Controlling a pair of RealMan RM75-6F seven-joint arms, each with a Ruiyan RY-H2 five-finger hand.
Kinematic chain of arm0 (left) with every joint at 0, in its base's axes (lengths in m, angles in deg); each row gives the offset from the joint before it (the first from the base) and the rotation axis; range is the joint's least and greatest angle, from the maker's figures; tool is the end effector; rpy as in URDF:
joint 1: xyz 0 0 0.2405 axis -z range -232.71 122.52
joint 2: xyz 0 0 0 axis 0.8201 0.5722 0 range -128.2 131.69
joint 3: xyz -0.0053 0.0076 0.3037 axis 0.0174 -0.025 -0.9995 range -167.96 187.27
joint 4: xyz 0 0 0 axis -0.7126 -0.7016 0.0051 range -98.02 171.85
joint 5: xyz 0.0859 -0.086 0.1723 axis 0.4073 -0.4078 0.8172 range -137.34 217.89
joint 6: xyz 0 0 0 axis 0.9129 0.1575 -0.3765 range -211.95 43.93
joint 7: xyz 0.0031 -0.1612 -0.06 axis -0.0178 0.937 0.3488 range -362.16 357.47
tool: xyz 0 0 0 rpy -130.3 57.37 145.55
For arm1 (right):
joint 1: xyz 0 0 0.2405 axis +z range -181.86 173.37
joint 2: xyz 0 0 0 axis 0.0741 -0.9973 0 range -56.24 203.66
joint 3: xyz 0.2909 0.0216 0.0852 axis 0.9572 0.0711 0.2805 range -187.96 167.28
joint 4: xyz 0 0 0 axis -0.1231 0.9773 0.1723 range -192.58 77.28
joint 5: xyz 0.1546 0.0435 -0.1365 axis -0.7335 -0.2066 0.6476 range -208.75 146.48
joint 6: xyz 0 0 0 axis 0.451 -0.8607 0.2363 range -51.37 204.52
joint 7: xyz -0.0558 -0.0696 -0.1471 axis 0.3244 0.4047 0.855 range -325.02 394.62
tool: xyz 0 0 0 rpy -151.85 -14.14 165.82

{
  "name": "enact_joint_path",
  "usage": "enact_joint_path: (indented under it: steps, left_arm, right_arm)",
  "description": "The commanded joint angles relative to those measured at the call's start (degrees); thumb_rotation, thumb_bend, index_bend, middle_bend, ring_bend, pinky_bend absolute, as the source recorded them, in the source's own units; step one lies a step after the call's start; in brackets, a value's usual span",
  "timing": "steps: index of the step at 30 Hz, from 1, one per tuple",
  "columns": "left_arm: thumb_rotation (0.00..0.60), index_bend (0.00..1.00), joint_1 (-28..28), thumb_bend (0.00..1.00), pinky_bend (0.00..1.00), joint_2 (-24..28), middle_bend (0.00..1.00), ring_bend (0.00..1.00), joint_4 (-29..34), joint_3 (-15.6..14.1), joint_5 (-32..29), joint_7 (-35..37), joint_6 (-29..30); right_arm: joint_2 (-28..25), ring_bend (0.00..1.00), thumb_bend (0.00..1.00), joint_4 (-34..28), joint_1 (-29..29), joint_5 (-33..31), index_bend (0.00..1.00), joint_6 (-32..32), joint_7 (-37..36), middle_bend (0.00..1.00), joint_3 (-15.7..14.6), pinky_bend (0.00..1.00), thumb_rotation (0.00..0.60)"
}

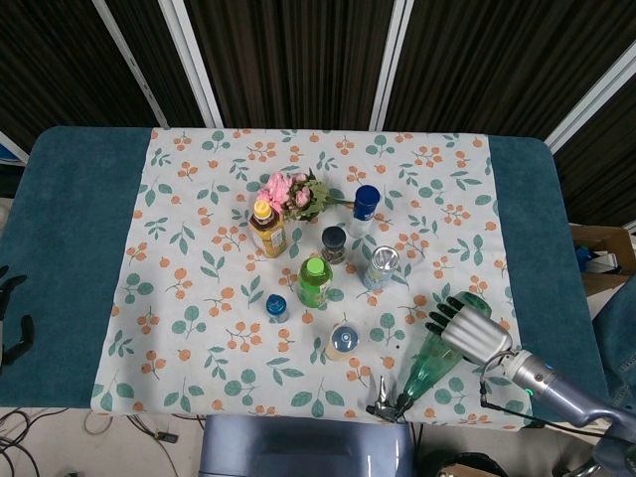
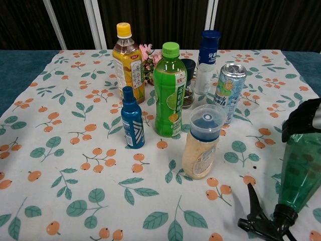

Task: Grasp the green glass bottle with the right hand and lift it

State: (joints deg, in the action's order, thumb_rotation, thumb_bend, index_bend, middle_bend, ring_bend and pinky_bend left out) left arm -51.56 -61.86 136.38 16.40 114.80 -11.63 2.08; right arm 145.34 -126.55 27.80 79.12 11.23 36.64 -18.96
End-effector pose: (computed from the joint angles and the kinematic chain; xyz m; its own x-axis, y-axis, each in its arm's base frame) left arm -0.3590 0.2135 0.1947 0.4195 -0.0355 0.9071 0.8928 0.1966 -0.4052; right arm -0.3118 -0.3163 0.0660 0.8477 -0.0513 0.5280 -0.3933 -0.7286 0.5607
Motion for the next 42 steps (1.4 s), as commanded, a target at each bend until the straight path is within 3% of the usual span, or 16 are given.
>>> enact_joint_path:
  steps: [1,14,18,31,42]
  left_arm:
    - [0.600,0.18,-0.02,0.53,0.00,0.02,0.06,0.04,0.06,0.00,-0.01,0.03,0.03]
    - [0.600,0.18,-0.09,0.53,0.00,0.25,0.06,0.04,0.40,-0.04,-0.15,0.07,-0.01]
    - [0.600,0.18,-0.07,0.53,0.00,0.24,0.06,0.04,0.40,-0.03,-0.02,0.21,0.03]
    - [0.600,0.18,-0.05,0.53,0.00,0.19,0.06,0.04,0.32,0.06,0.02,0.56,0.09]
    - [0.600,0.18,0.02,0.53,0.00,0.25,0.06,0.04,0.28,0.00,0.26,0.81,-0.02]
  right_arm:
    - [-0.93,0.44,0.40,-0.99,-0.27,-1.09,0.58,-1.04,-1.97,0.50,0.16,0.31,0.600]
    - [-9.41,0.44,0.44,-9.91,-1.62,-8.49,0.58,-6.75,-22.30,0.50,2.61,0.31,0.600]
    - [-12.15,0.43,0.44,-12.46,-0.54,-11.18,0.58,-5.85,-36.66,0.49,3.35,0.31,0.600]
    - [-15.86,0.43,0.42,-13.33,1.61,-15.14,0.58,-5.52,-69.28,0.48,6.59,0.30,0.600]
    - [-16.01,0.42,0.41,-11.81,0.93,-16.70,0.58,-8.41,-87.98,0.47,8.86,0.29,0.600]
